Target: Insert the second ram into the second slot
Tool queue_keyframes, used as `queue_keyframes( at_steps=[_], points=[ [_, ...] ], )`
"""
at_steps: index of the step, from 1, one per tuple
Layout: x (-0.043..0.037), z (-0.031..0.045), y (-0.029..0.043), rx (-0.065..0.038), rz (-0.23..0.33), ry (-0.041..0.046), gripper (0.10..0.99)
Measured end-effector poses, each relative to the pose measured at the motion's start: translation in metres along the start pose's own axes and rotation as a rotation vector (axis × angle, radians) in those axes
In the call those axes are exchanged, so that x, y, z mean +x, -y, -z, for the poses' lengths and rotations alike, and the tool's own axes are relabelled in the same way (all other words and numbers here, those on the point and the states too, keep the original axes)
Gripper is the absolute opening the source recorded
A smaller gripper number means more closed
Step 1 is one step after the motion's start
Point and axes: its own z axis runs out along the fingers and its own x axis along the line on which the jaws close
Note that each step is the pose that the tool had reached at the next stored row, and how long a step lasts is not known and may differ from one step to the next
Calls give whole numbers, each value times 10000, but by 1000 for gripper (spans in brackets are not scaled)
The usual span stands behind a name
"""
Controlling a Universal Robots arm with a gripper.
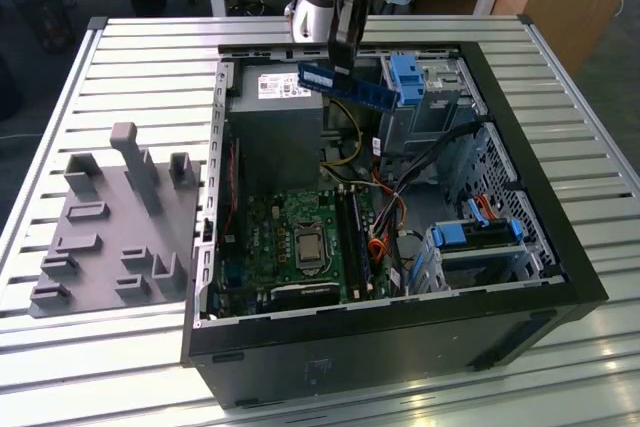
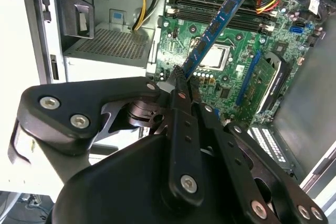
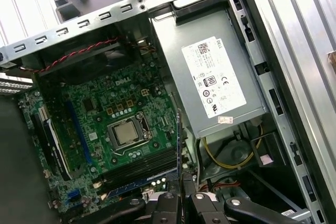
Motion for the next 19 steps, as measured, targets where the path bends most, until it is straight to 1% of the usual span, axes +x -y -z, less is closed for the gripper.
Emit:
queue_keyframes(
  at_steps=[11,19],
  points=[
    [90,-5,37,0,-8,1,137],
    [96,-5,39,4,-217,3,137]
  ],
)
